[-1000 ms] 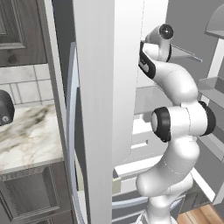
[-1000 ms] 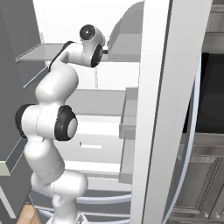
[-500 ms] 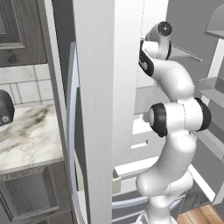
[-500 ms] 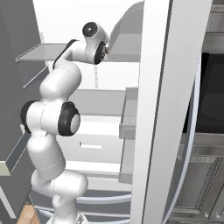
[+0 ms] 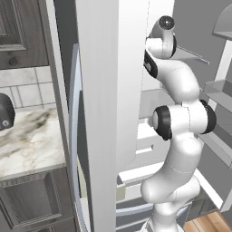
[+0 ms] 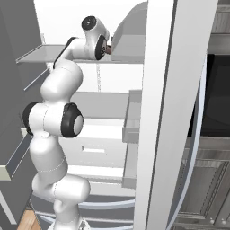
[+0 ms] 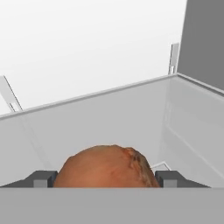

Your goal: Grab the lemon and onion from the fridge, place them in the blender, close the lid, and turn on the blender to create a marinade.

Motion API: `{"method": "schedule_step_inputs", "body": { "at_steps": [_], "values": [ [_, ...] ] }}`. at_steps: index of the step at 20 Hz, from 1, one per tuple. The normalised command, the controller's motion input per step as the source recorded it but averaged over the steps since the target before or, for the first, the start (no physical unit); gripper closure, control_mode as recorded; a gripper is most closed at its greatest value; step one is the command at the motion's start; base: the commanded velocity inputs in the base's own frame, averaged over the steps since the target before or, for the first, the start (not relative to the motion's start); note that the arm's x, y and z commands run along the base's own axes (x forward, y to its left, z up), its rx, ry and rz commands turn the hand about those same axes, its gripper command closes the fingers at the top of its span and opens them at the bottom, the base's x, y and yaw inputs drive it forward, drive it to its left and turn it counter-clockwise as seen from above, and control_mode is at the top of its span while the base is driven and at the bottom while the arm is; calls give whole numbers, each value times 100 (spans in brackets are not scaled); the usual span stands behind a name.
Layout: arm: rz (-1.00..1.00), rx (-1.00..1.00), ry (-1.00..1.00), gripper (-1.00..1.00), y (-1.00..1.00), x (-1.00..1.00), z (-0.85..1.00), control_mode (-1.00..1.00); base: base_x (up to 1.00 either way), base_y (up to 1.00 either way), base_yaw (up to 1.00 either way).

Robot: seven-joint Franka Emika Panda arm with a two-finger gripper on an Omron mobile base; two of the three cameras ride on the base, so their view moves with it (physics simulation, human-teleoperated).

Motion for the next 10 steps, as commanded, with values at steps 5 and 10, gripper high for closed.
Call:
{"method": "schedule_step_inputs", "body": {
  "at_steps": [5,10],
  "values": [
    [0,0,-6,100,0,-11,-18,-100,0,0,0],
    [0,0,-31,100,0,-32,-37,-100,0,0,0]
  ]
}}
